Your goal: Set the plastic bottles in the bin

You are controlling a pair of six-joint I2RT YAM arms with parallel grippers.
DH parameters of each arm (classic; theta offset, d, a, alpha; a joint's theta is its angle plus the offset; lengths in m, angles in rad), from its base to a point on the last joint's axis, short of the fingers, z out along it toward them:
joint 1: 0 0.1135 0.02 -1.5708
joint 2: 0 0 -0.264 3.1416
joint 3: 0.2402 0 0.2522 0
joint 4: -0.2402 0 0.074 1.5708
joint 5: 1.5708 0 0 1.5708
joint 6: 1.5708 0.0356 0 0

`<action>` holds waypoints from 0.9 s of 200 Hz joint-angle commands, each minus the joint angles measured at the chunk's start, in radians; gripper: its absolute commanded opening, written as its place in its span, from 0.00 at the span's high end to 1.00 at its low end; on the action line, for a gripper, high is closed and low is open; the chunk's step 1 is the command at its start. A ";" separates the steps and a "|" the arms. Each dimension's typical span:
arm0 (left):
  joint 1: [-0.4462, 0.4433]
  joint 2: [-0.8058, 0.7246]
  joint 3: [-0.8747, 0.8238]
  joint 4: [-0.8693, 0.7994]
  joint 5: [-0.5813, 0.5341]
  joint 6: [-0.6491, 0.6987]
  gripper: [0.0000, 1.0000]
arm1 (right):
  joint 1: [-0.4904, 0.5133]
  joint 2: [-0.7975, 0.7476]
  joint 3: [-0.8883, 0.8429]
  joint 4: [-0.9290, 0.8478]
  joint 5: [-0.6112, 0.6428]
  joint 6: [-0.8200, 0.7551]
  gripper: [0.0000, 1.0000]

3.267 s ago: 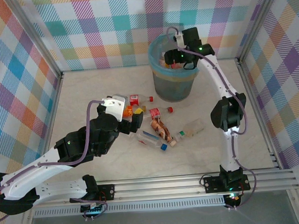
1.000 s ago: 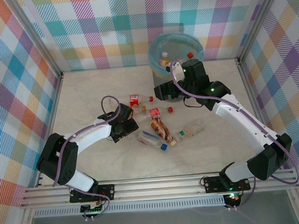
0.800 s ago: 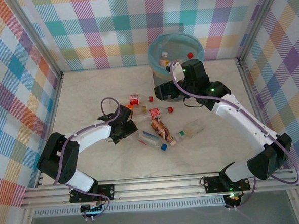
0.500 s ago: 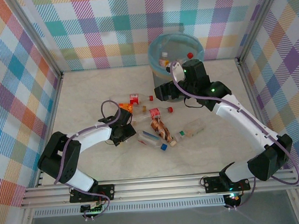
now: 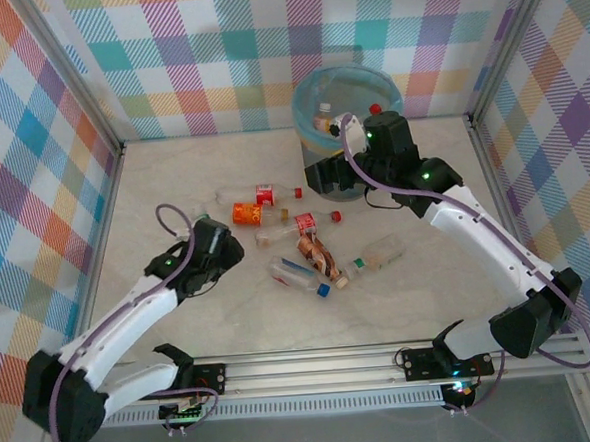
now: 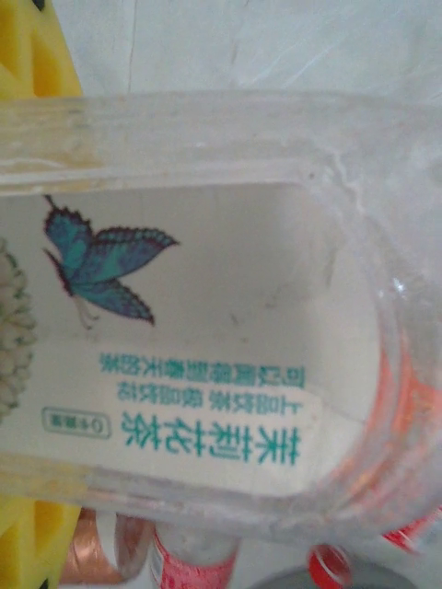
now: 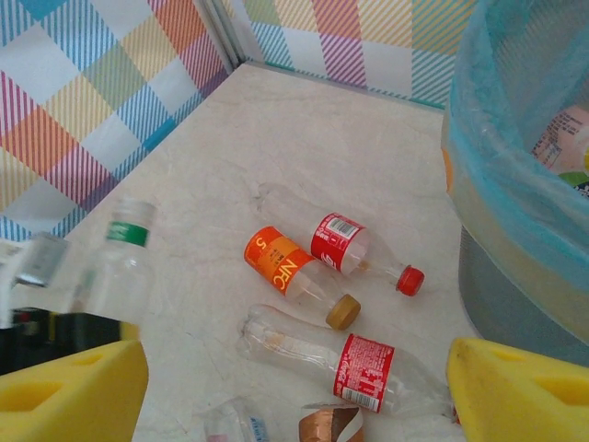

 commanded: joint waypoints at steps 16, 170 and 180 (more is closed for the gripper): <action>0.013 -0.149 0.088 -0.156 -0.169 0.103 0.40 | 0.003 -0.050 0.065 0.016 -0.033 0.000 0.16; -0.080 -0.229 0.265 0.136 0.320 0.666 0.46 | 0.003 -0.034 0.108 0.277 -0.526 0.177 0.14; -0.094 -0.224 0.268 0.143 0.354 0.677 0.46 | 0.004 -0.019 0.121 0.281 -0.559 0.197 0.14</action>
